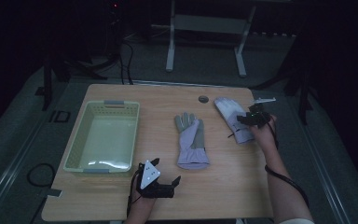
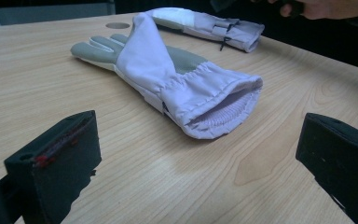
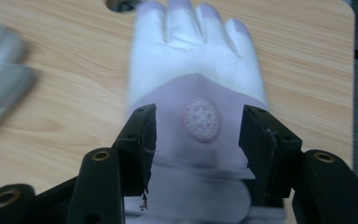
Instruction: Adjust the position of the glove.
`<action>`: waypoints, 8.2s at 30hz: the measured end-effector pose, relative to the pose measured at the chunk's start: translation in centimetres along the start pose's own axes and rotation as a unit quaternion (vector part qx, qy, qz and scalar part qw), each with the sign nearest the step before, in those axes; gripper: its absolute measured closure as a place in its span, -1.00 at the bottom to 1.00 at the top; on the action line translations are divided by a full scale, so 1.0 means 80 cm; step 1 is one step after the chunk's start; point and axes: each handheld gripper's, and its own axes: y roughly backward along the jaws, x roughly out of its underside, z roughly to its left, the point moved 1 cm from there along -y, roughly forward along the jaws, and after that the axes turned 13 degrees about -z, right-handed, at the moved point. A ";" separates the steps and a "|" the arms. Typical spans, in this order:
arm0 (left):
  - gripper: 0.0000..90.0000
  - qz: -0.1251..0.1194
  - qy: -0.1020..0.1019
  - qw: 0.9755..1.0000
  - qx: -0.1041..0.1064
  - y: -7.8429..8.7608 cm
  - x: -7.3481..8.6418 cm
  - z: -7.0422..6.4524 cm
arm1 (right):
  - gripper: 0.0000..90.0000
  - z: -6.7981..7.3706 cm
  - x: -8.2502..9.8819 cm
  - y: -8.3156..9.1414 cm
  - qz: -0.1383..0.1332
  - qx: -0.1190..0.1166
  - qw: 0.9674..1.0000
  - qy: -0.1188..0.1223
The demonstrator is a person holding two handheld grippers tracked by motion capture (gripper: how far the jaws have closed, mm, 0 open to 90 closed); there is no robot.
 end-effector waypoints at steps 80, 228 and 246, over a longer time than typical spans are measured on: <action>-1.00 0.000 -0.001 1.000 0.009 0.001 0.000 -0.002 | 0.90 0.099 0.116 0.109 -0.014 0.020 1.000 0.004; -1.00 0.001 0.003 1.000 0.007 0.000 0.000 -0.001 | 0.79 0.049 0.076 0.124 -0.050 -0.014 0.994 -0.091; -1.00 -0.001 0.001 1.000 0.007 0.000 0.000 -0.002 | 0.79 0.100 -0.019 0.176 -0.103 -0.018 0.992 -0.071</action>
